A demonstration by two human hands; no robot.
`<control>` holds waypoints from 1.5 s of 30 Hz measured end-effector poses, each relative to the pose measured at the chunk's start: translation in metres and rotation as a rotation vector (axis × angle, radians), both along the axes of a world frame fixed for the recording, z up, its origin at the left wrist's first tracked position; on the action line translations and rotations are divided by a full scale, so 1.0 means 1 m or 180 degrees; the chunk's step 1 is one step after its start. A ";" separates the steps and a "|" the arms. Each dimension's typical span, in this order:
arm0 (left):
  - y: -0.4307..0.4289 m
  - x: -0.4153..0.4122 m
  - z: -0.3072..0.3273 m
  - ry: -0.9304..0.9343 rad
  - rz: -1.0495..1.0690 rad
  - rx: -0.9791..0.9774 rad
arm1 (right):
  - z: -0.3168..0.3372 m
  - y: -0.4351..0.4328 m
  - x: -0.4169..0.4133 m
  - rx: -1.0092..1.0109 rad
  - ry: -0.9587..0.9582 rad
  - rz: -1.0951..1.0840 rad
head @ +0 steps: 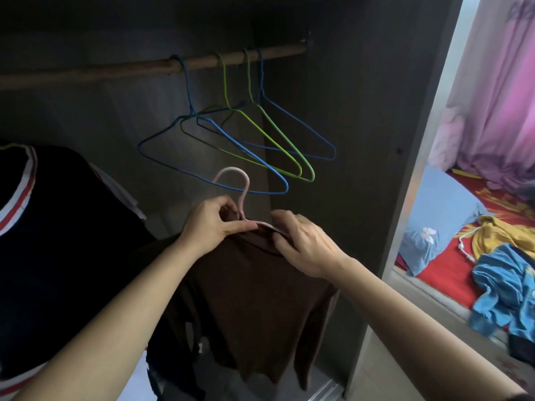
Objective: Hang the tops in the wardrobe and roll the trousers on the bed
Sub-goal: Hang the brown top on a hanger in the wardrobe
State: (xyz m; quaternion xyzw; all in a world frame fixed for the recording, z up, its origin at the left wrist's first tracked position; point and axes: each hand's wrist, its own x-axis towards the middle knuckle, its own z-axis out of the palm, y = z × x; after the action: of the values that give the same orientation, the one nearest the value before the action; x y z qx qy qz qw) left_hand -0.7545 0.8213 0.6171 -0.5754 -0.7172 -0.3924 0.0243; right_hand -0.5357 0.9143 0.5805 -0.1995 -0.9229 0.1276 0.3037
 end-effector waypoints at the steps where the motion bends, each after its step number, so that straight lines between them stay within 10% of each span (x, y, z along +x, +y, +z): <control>1: -0.001 0.002 -0.001 -0.0257 -0.0255 -0.0030 | 0.003 0.001 -0.004 0.0178 -0.0112 0.0052; 5: -0.008 -0.009 -0.006 -0.1032 -0.0611 0.0074 | 0.014 0.012 -0.009 0.0405 -0.0321 -0.0159; 12: -0.030 -0.050 -0.015 -0.0723 0.0550 0.0634 | 0.018 0.027 -0.003 0.0224 -0.0436 -0.0364; 22: -0.041 -0.039 -0.023 -0.1968 -0.0623 -0.0208 | 0.047 0.015 -0.026 0.0182 0.0085 0.0185; 28: -0.042 -0.040 -0.008 -0.2903 -0.0360 0.0927 | 0.055 0.029 -0.020 0.0167 -0.1346 -0.0262; 36: -0.054 -0.057 -0.003 -0.1871 -0.0105 -0.0025 | 0.065 0.028 -0.039 -0.0210 -0.0598 0.0164; 45: -0.050 -0.090 0.057 0.0200 0.0511 -0.0112 | 0.123 0.006 -0.088 -0.2750 -0.0169 0.0712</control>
State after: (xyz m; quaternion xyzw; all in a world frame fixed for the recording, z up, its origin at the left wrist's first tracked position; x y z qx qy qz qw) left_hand -0.8448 0.7710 0.6738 -0.5284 -0.7666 -0.3583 0.0681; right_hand -0.6240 0.9198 0.7033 -0.2101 -0.8083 0.5283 0.1531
